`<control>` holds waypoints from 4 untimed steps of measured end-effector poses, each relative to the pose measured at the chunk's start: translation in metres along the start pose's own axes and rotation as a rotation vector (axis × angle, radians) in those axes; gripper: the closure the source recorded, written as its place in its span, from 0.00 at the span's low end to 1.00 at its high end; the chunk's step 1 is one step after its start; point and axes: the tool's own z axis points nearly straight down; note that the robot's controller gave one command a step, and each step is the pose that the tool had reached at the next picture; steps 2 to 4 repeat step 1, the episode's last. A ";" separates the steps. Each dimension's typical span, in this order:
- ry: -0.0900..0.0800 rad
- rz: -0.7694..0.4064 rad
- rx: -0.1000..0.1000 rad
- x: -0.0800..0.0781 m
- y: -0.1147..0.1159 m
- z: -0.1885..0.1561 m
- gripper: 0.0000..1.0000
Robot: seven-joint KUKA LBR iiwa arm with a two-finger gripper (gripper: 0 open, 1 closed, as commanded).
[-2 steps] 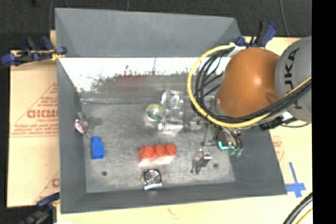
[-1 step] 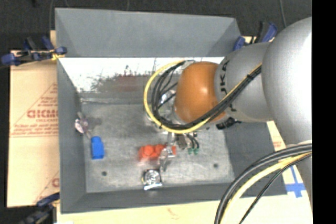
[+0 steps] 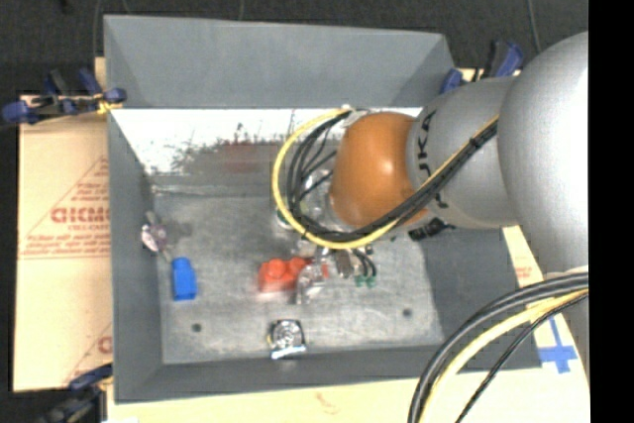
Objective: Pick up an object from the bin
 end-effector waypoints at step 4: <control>0.009 0.079 0.001 0.006 -0.030 -0.142 1.00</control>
Offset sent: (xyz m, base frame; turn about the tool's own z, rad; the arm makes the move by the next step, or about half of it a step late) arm -0.0090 -0.0300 0.1365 0.0834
